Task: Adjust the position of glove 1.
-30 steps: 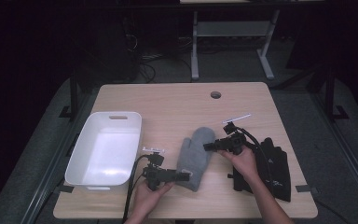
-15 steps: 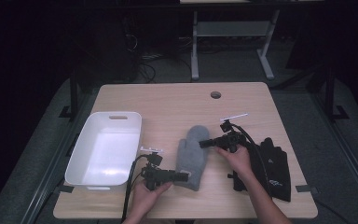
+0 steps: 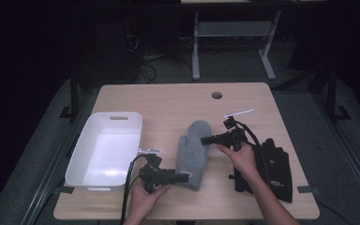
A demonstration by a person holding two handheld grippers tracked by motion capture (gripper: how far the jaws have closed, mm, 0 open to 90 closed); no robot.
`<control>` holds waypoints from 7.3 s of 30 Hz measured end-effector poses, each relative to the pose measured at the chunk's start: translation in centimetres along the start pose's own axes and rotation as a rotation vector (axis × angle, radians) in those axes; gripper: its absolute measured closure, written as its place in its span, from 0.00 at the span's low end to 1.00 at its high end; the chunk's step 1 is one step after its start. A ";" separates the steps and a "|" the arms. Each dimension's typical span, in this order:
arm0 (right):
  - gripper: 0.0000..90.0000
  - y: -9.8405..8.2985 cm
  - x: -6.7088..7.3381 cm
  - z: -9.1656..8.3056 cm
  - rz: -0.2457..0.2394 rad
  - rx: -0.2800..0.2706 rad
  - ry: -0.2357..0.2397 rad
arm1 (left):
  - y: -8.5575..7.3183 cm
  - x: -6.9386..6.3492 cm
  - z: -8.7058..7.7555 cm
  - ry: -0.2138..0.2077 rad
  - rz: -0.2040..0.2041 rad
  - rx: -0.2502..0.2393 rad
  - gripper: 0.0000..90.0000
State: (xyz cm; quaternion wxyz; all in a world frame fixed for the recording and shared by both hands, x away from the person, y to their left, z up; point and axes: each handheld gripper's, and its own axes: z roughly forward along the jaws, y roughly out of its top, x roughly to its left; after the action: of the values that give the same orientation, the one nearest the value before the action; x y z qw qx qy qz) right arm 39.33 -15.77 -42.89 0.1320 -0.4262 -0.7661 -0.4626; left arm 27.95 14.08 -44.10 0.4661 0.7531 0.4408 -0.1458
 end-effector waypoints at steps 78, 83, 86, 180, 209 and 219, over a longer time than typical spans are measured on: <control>0.80 11.2 11.6 4.2 -0.161 0.019 0.107 | 2.1 0.2 -15.6 0.096 0.036 -0.207 0.44; 0.81 11.5 11.9 5.0 -0.163 0.026 0.114 | 1.9 0.5 -16.3 0.111 0.032 -0.204 0.45; 0.81 11.8 12.3 5.7 -0.172 0.029 0.116 | 1.7 0.8 -17.0 0.117 0.021 -0.216 0.45; 0.57 12.5 13.7 16.7 -0.198 0.202 0.003 | -1.4 5.9 -22.4 0.259 -0.082 -0.228 0.44; 0.43 11.1 10.0 7.4 -0.187 0.077 0.079 | 2.7 2.3 -18.1 0.199 0.016 -0.216 0.32; 0.40 9.9 8.2 4.7 -0.172 0.059 0.082 | 4.0 1.0 -15.9 0.175 0.055 -0.186 0.31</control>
State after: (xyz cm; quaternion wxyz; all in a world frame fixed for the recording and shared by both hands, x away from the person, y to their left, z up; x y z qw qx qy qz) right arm 42.94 -5.50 -34.60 0.1356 -0.3355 -0.8070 -0.4667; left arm 28.71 27.12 -34.10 0.4976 0.7282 0.4706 -0.0251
